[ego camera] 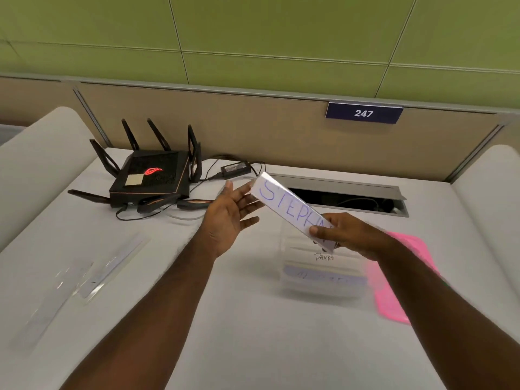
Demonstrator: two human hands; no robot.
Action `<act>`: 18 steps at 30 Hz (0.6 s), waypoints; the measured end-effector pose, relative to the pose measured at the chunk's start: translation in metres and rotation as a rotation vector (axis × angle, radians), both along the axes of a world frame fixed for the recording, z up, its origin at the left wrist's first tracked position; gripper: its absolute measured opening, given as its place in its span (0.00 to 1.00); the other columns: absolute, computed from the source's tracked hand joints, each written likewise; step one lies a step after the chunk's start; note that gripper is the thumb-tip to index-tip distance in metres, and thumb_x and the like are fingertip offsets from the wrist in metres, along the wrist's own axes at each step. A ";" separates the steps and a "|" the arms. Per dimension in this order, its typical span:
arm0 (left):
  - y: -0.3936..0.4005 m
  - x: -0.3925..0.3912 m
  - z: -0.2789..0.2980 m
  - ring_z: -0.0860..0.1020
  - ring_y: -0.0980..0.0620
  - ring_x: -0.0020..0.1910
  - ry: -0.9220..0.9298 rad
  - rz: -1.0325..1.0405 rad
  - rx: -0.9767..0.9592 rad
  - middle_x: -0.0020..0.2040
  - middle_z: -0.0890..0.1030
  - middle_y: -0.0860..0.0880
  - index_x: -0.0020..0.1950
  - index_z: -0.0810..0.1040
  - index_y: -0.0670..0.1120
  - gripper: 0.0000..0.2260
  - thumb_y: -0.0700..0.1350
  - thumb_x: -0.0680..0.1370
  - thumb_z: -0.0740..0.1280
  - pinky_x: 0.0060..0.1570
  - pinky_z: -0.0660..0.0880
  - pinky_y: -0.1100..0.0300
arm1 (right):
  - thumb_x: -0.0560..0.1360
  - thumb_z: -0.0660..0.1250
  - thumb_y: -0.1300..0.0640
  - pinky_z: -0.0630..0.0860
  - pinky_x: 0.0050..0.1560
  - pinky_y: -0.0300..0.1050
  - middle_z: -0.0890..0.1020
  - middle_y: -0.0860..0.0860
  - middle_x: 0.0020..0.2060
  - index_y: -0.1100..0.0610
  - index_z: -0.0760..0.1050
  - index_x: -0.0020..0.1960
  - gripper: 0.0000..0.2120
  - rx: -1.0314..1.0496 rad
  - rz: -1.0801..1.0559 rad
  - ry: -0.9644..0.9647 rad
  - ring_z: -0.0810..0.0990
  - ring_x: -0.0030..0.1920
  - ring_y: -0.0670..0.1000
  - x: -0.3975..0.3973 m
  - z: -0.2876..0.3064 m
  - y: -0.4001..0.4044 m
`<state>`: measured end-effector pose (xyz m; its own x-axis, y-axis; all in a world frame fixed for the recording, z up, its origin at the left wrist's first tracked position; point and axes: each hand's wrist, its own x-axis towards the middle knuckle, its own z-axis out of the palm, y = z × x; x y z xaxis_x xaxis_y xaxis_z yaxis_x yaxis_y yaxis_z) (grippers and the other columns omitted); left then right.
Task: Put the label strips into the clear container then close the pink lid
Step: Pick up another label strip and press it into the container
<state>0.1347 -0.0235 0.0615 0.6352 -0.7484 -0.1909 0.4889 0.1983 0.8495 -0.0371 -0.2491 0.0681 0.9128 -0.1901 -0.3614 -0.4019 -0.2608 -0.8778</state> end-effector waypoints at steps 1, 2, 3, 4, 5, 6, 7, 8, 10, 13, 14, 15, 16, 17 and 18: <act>-0.003 -0.001 0.000 0.79 0.50 0.55 -0.033 -0.040 0.030 0.55 0.81 0.48 0.61 0.79 0.53 0.24 0.65 0.75 0.59 0.55 0.71 0.49 | 0.66 0.73 0.40 0.76 0.42 0.45 0.83 0.51 0.40 0.52 0.82 0.47 0.17 -0.031 -0.018 0.005 0.79 0.39 0.50 -0.010 -0.002 -0.010; -0.007 -0.004 -0.001 0.79 0.52 0.55 -0.107 -0.078 0.079 0.55 0.81 0.50 0.61 0.79 0.53 0.23 0.65 0.74 0.61 0.55 0.71 0.50 | 0.65 0.73 0.39 0.76 0.44 0.45 0.85 0.50 0.42 0.52 0.82 0.48 0.19 -0.071 -0.033 0.010 0.81 0.40 0.49 -0.019 -0.004 -0.020; -0.012 -0.008 -0.002 0.78 0.53 0.55 -0.211 -0.115 0.145 0.56 0.81 0.51 0.62 0.78 0.53 0.21 0.62 0.74 0.64 0.55 0.72 0.52 | 0.64 0.73 0.38 0.77 0.46 0.45 0.86 0.49 0.44 0.51 0.82 0.50 0.21 -0.117 -0.040 0.015 0.82 0.42 0.49 -0.027 -0.006 -0.028; -0.017 -0.013 -0.002 0.78 0.54 0.56 -0.324 -0.153 0.211 0.57 0.82 0.52 0.63 0.77 0.52 0.20 0.58 0.74 0.66 0.55 0.73 0.55 | 0.63 0.73 0.36 0.78 0.47 0.44 0.86 0.48 0.45 0.49 0.82 0.51 0.22 -0.167 -0.039 0.018 0.83 0.44 0.48 -0.034 -0.008 -0.036; -0.024 -0.018 -0.002 0.78 0.55 0.56 -0.433 -0.182 0.277 0.58 0.82 0.51 0.64 0.77 0.51 0.19 0.54 0.74 0.69 0.54 0.74 0.59 | 0.62 0.73 0.35 0.78 0.46 0.41 0.86 0.46 0.45 0.47 0.82 0.50 0.23 -0.222 -0.028 0.019 0.84 0.45 0.46 -0.040 -0.010 -0.042; -0.031 -0.022 -0.003 0.79 0.54 0.56 -0.532 -0.198 0.346 0.59 0.82 0.50 0.64 0.76 0.49 0.20 0.51 0.74 0.72 0.54 0.76 0.61 | 0.61 0.72 0.34 0.78 0.44 0.37 0.86 0.44 0.45 0.46 0.82 0.50 0.23 -0.279 -0.011 0.020 0.83 0.45 0.45 -0.044 -0.013 -0.047; -0.039 -0.025 -0.003 0.79 0.53 0.57 -0.635 -0.207 0.421 0.58 0.82 0.48 0.63 0.77 0.47 0.20 0.49 0.72 0.74 0.54 0.77 0.61 | 0.61 0.72 0.33 0.77 0.41 0.34 0.85 0.42 0.45 0.45 0.81 0.51 0.24 -0.332 0.000 0.021 0.83 0.44 0.44 -0.048 -0.015 -0.052; -0.046 -0.028 -0.004 0.79 0.51 0.56 -0.746 -0.219 0.493 0.56 0.82 0.47 0.61 0.78 0.47 0.21 0.48 0.71 0.76 0.54 0.77 0.60 | 0.60 0.71 0.32 0.75 0.40 0.33 0.84 0.41 0.45 0.45 0.81 0.52 0.25 -0.382 0.002 0.024 0.82 0.44 0.43 -0.050 -0.019 -0.056; -0.060 -0.033 -0.010 0.78 0.51 0.51 -0.947 -0.257 0.615 0.53 0.83 0.50 0.57 0.81 0.49 0.19 0.50 0.68 0.78 0.52 0.74 0.59 | 0.61 0.72 0.33 0.72 0.39 0.33 0.83 0.42 0.47 0.46 0.81 0.55 0.27 -0.480 -0.008 0.021 0.80 0.43 0.41 -0.055 -0.027 -0.063; -0.074 -0.038 -0.024 0.74 0.54 0.50 -1.208 -0.287 0.812 0.51 0.81 0.55 0.57 0.81 0.54 0.20 0.56 0.67 0.76 0.55 0.67 0.54 | 0.66 0.74 0.38 0.74 0.42 0.38 0.83 0.47 0.53 0.47 0.79 0.60 0.26 -0.586 -0.010 0.035 0.79 0.46 0.45 -0.059 -0.043 -0.069; -0.077 -0.039 -0.030 0.73 0.54 0.52 -1.304 -0.301 0.858 0.53 0.81 0.55 0.58 0.80 0.55 0.21 0.58 0.68 0.75 0.56 0.64 0.53 | 0.66 0.73 0.38 0.74 0.45 0.41 0.82 0.48 0.56 0.47 0.78 0.62 0.27 -0.643 -0.008 0.062 0.79 0.48 0.48 -0.060 -0.047 -0.068; -0.079 -0.040 -0.036 0.72 0.53 0.55 -1.392 -0.322 0.889 0.55 0.81 0.55 0.60 0.79 0.56 0.21 0.59 0.68 0.73 0.57 0.62 0.53 | 0.67 0.71 0.36 0.74 0.48 0.44 0.81 0.47 0.58 0.46 0.76 0.64 0.28 -0.741 -0.001 0.092 0.79 0.51 0.50 -0.060 -0.051 -0.067; -0.081 -0.041 -0.041 0.72 0.51 0.56 -1.466 -0.338 0.911 0.57 0.82 0.54 0.60 0.79 0.56 0.22 0.60 0.69 0.73 0.56 0.62 0.53 | 0.67 0.69 0.33 0.73 0.52 0.46 0.80 0.46 0.60 0.44 0.75 0.65 0.29 -0.866 0.014 0.116 0.79 0.53 0.51 -0.060 -0.055 -0.066; -0.083 -0.042 -0.047 0.72 0.50 0.56 -1.530 -0.343 0.932 0.56 0.82 0.52 0.61 0.79 0.55 0.22 0.60 0.69 0.72 0.55 0.61 0.53 | 0.67 0.66 0.31 0.71 0.55 0.48 0.80 0.45 0.61 0.43 0.73 0.66 0.31 -0.988 0.039 0.129 0.78 0.56 0.51 -0.059 -0.059 -0.064; -0.085 -0.043 -0.051 0.72 0.49 0.55 -1.596 -0.339 0.960 0.55 0.82 0.51 0.60 0.79 0.55 0.21 0.59 0.69 0.73 0.54 0.61 0.53 | 0.68 0.64 0.29 0.68 0.57 0.50 0.80 0.45 0.62 0.42 0.72 0.67 0.31 -1.087 0.073 0.138 0.77 0.58 0.51 -0.057 -0.062 -0.062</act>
